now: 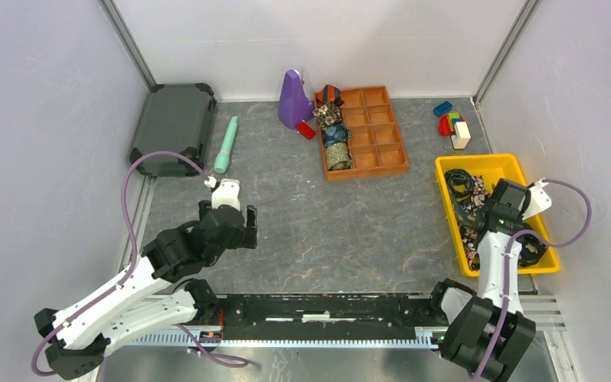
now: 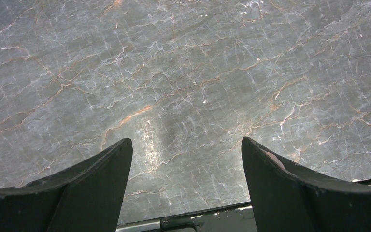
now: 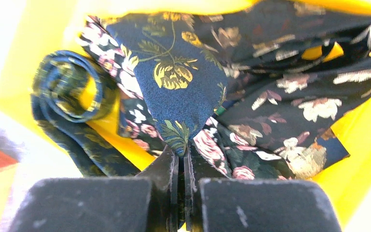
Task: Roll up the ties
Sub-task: Pick up the tie from the bin.
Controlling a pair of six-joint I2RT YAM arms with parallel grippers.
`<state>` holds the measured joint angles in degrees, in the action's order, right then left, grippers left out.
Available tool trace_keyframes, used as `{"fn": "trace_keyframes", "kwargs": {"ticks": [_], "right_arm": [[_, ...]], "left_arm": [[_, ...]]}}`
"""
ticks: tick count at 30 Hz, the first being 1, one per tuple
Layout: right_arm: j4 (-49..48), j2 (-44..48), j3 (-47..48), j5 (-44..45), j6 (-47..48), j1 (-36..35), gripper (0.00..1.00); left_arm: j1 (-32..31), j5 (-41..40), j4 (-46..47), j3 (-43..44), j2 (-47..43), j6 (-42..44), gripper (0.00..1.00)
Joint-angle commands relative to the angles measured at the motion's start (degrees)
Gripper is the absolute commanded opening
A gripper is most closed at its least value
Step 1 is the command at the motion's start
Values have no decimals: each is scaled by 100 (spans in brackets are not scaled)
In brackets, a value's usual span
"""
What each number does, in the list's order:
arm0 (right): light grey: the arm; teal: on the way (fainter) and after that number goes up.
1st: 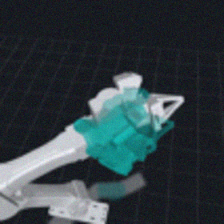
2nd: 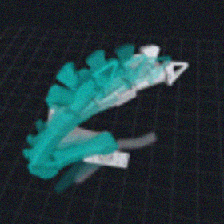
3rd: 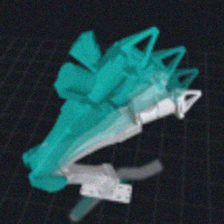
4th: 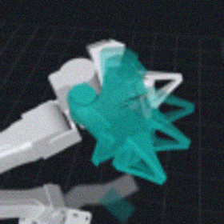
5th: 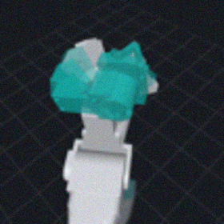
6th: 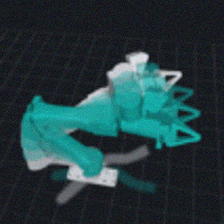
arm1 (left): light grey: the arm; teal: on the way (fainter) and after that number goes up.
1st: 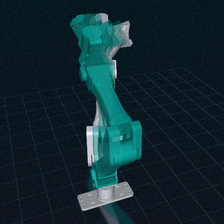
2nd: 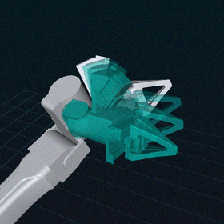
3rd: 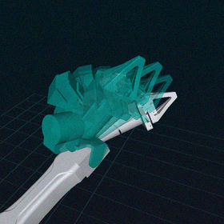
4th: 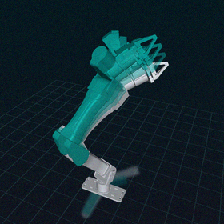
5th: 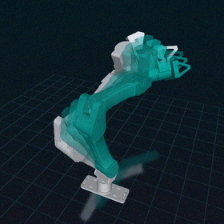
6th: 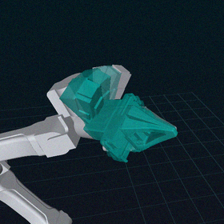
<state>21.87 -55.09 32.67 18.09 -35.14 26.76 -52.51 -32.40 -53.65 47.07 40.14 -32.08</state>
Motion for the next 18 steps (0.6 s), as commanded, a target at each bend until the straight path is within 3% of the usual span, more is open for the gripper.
{"fn": "trace_keyframes", "kwargs": {"ticks": [1, 18], "right_arm": [[-148, 400, 684, -281, 73, 14, 0], [-593, 371, 3247, -2913, -126, -392, 0]], "left_arm": [[-13, 46, 169, 6, -10, 16, 89], [-14, 50, 178, 4, -15, 23, 89]]}}
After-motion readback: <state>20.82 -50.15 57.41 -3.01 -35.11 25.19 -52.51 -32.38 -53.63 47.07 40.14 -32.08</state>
